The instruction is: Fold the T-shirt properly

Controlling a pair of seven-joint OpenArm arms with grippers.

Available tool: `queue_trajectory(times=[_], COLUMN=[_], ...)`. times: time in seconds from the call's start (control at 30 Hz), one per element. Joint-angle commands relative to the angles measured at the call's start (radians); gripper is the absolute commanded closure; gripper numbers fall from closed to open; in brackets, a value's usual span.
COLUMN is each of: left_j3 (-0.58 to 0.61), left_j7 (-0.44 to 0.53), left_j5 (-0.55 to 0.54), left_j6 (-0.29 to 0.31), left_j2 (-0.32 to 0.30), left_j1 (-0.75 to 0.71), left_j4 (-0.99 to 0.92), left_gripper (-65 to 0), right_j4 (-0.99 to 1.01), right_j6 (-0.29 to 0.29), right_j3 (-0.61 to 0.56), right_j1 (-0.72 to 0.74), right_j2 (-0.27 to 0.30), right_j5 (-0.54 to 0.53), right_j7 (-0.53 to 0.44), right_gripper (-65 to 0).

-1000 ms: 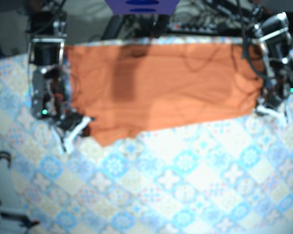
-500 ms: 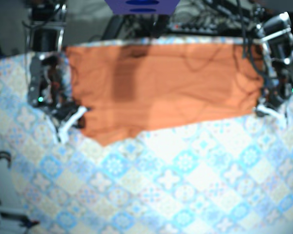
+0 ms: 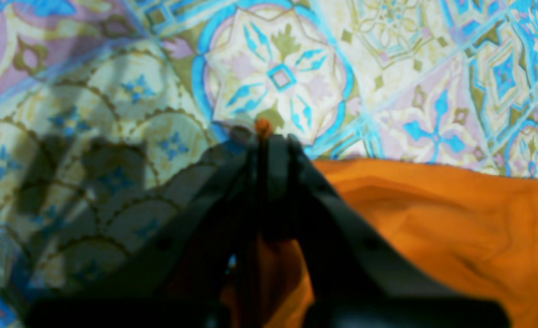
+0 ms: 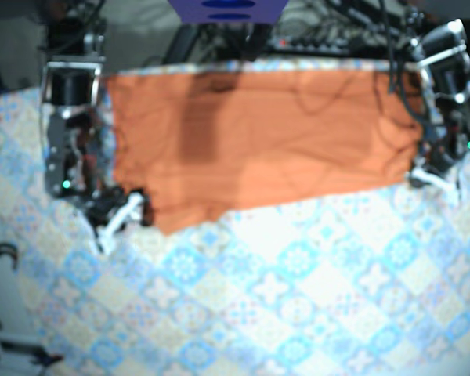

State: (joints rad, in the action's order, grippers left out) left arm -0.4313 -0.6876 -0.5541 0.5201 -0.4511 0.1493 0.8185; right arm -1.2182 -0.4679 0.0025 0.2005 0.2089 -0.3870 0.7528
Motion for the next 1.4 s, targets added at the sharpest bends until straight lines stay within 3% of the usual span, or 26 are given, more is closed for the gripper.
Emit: queue_trajectory(times=[0.0, 0.23, 0.63, 0.87, 1.07, 1.37], left_j3=[-0.002, -0.002, -0.002, -0.002, -0.002, -0.002], left_j7=[0.019, 0.019, 0.021, 0.021, 0.021, 0.021], left_j5=[-0.013, -0.007, 0.026, 0.026, 0.026, 0.026], left_j6=[0.005, 0.005, 0.005, 0.005, 0.005, 0.005], left_j2=[-0.022, -0.018, -0.016, -0.016, -0.016, -0.016], left_j1=[0.016, 0.016, 0.016, 0.017, 0.017, 0.017], left_j4=[0.019, 0.019, 0.019, 0.019, 0.019, 0.019], left_gripper=[0.0, 0.0, 0.0, 0.0, 0.0, 0.0], right_j4=[0.001, 0.107, 0.223, 0.334, 0.394, 0.479], right_j6=[-0.004, -0.004, -0.004, -0.004, -0.004, -0.004], right_j3=[-0.009, -0.097, -0.103, -0.112, -0.206, -0.207], right_j1=[0.04, 0.113, 0.195, 0.228, 0.236, 0.256], right_j2=[0.005, -0.029, -0.062, -0.067, -0.067, -0.068], right_j5=[-0.011, -0.011, -0.011, -0.011, -0.011, -0.011], right_j7=[-0.016, -0.017, -0.019, -0.065, -0.118, -0.161], right_gripper=[-39.4, -39.5, -39.6, -39.6, -39.6, -39.6])
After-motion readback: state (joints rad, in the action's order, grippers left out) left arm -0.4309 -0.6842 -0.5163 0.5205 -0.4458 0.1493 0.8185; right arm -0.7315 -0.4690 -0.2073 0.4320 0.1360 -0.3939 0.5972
